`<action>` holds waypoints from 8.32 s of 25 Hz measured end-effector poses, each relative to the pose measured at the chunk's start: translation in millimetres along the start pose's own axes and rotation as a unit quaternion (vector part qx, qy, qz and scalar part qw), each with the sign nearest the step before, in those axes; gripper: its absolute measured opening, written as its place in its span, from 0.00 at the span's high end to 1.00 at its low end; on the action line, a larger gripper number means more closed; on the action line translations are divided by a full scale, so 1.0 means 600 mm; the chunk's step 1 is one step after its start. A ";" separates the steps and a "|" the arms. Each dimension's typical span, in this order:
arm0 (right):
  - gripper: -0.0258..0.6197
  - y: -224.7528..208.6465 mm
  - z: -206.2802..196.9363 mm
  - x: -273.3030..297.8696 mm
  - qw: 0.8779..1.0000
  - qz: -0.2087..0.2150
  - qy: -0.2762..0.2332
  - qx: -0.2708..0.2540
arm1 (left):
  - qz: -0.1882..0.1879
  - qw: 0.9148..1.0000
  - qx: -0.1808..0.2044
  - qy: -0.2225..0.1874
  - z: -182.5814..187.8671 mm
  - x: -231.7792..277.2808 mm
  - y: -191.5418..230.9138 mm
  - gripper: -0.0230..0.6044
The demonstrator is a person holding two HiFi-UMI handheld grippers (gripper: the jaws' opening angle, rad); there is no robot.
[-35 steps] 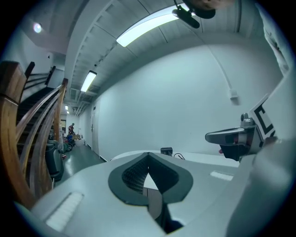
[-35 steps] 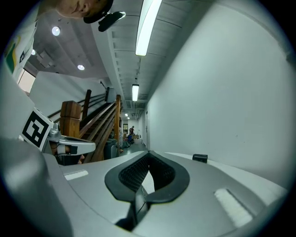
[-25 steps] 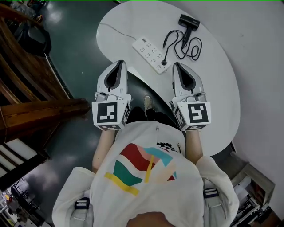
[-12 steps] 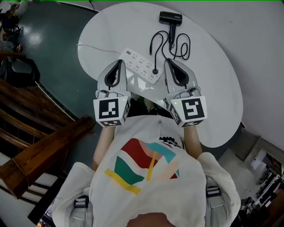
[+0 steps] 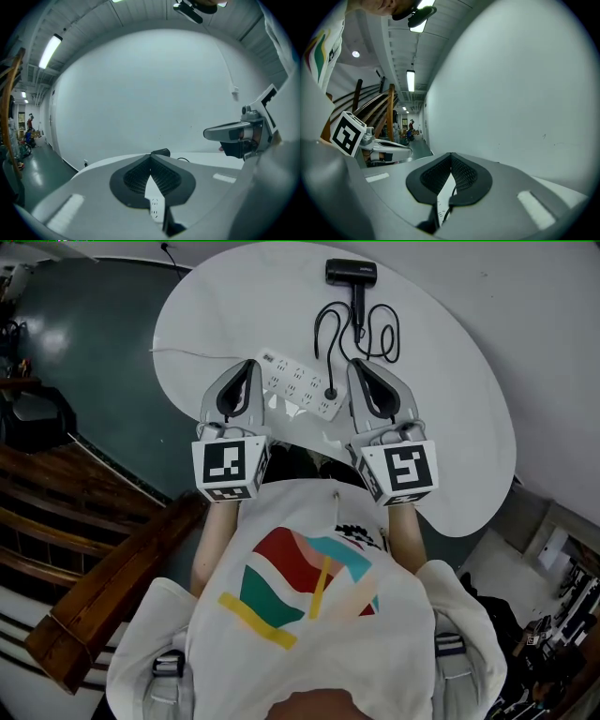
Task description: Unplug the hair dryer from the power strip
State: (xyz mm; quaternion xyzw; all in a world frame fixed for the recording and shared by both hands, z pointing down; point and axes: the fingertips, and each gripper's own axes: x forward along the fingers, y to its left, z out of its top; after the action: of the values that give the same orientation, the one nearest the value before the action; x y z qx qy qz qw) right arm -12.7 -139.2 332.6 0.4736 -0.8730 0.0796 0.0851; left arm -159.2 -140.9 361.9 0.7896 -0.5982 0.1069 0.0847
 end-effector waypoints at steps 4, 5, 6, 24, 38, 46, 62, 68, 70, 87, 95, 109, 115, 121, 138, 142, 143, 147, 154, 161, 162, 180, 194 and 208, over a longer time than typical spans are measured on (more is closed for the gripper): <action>0.94 -0.012 -0.007 0.002 1.000 -0.017 0.008 0.003 | -0.084 0.995 0.056 0.027 0.007 0.027 -0.024 0.97; 0.94 -0.015 -0.008 0.002 1.000 -0.018 0.009 0.004 | -0.111 0.989 0.085 0.036 0.008 0.037 -0.032 0.97; 0.94 -0.017 -0.008 0.003 1.000 -0.019 0.011 0.004 | -0.137 0.982 0.120 0.044 0.009 0.048 -0.040 0.97; 0.94 -0.085 -0.066 -0.060 0.991 -0.115 0.035 0.053 | -0.515 0.612 0.522 0.296 -0.264 0.068 -0.151 0.79; 0.68 -0.018 -0.118 -0.027 0.997 0.016 0.051 0.053 | -0.516 0.570 0.529 0.360 -0.332 0.092 -0.114 0.77; 0.60 0.018 -0.220 -0.002 0.986 0.072 0.149 -0.027 | -0.517 0.574 0.516 0.370 -0.330 0.094 -0.115 0.76; 0.66 0.038 -0.335 0.055 0.969 0.123 0.209 -0.054 | -0.523 0.562 0.515 0.381 -0.331 0.093 -0.119 0.77; 0.83 0.034 -0.331 0.068 0.971 0.106 0.200 -0.073 | -0.515 0.557 0.523 0.388 -0.331 0.092 -0.120 0.77; 0.83 0.032 -0.332 0.068 0.970 0.107 0.203 -0.085 | -0.513 0.557 0.524 0.390 -0.331 0.093 -0.121 0.78; 0.86 0.012 -0.315 0.078 0.968 0.113 0.210 -0.082 | -0.477 0.528 0.562 0.421 -0.329 0.108 -0.131 0.78; 0.85 -0.071 -0.006 0.096 0.994 0.089 -0.049 0.038 | -0.493 0.524 0.547 0.428 -0.333 0.092 -0.133 0.79; 0.85 -0.063 -0.074 0.077 0.996 0.090 0.026 -0.007 | -0.485 0.555 0.535 0.413 -0.330 0.099 -0.128 0.79; 0.85 -0.084 -0.107 0.053 0.996 0.049 0.067 -0.037 | -0.480 0.557 0.537 0.414 -0.330 0.096 -0.126 0.79; 0.85 -0.105 -0.155 0.019 0.994 0.018 0.106 -0.023 | -0.478 0.557 0.538 0.415 -0.331 0.098 -0.127 0.78; 0.85 -0.155 -0.305 -0.004 0.975 -0.046 0.216 0.038 | -0.469 0.554 0.545 0.420 -0.331 0.098 -0.129 0.78; 0.85 -0.166 -0.350 -0.010 0.963 -0.067 0.260 0.037 | -0.470 0.553 0.545 0.421 -0.331 0.098 -0.127 0.78; 0.85 -0.169 -0.357 -0.011 0.961 -0.072 0.265 0.034 | -0.470 0.552 0.545 0.421 -0.330 0.097 -0.127 0.78; 0.85 -0.170 -0.360 -0.009 0.961 -0.074 0.266 0.024 | -0.469 0.553 0.545 0.420 -0.330 0.097 -0.128 0.78; 0.76 -0.164 -0.363 -0.009 0.962 -0.076 0.262 0.030 | -0.466 0.555 0.545 0.422 -0.331 0.098 -0.129 0.78; 0.70 -0.150 -0.354 -0.014 0.965 -0.064 0.253 0.027 | -0.460 0.562 0.543 0.420 -0.330 0.098 -0.128 0.78; 0.69 -0.149 -0.352 -0.015 0.966 -0.064 0.250 0.028 | -0.460 0.565 0.542 0.418 -0.329 0.098 -0.128 0.78; 0.68 -0.193 -0.172 -0.009 0.985 -0.088 0.150 0.021 | -0.404 0.736 0.465 0.281 -0.198 0.164 -0.171 0.96; 0.94 -0.150 0.084 -0.013 0.988 -0.141 -0.033 -0.061 | -0.289 0.931 0.219 0.036 0.111 0.157 -0.190 0.96; 0.94 -0.069 0.093 -0.016 0.988 -0.121 -0.081 -0.044 | -0.189 0.970 0.052 -0.143 0.165 0.067 -0.170 0.96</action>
State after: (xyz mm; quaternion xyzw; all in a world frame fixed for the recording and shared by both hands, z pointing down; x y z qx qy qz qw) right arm 22.9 -166.0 278.7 0.5763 -0.8160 -0.0086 0.0443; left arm -43.9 -176.4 277.0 0.8986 -0.4380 0.0058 -0.0246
